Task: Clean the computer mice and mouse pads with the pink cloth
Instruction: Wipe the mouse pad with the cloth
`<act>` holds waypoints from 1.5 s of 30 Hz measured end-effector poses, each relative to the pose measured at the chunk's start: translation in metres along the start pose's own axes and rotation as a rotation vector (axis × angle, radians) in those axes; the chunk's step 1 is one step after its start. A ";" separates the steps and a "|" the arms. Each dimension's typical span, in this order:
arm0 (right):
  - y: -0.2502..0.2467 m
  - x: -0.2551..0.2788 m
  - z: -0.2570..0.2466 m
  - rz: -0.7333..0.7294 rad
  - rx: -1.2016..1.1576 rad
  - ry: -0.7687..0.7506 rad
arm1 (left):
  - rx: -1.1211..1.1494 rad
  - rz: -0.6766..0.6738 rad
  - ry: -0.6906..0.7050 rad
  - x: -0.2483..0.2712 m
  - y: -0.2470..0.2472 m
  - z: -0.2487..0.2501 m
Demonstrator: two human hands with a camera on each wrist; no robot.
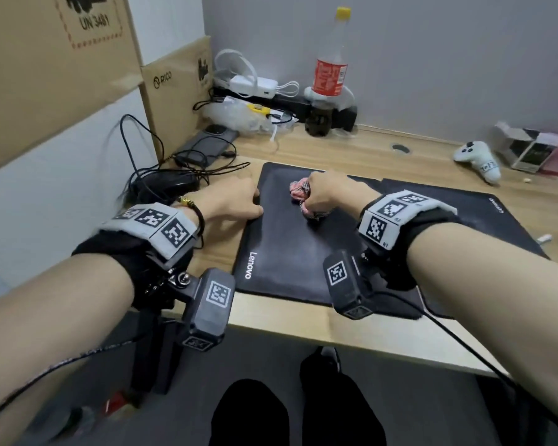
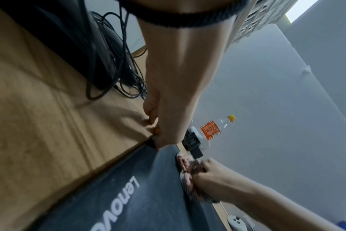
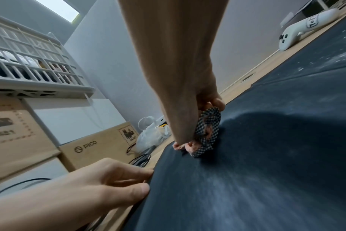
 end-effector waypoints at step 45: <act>-0.008 -0.038 0.046 0.124 -0.104 0.031 | 0.029 -0.004 -0.108 -0.036 0.021 -0.001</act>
Point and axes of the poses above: each hand's wrist, its own x-axis away from the middle knuckle, its own y-axis out of the palm, z = x × y, the point moved 3 cm from there along -x, towards the middle knuckle, and after that the axes turned 10 degrees about -x, right-handed, at the moved point
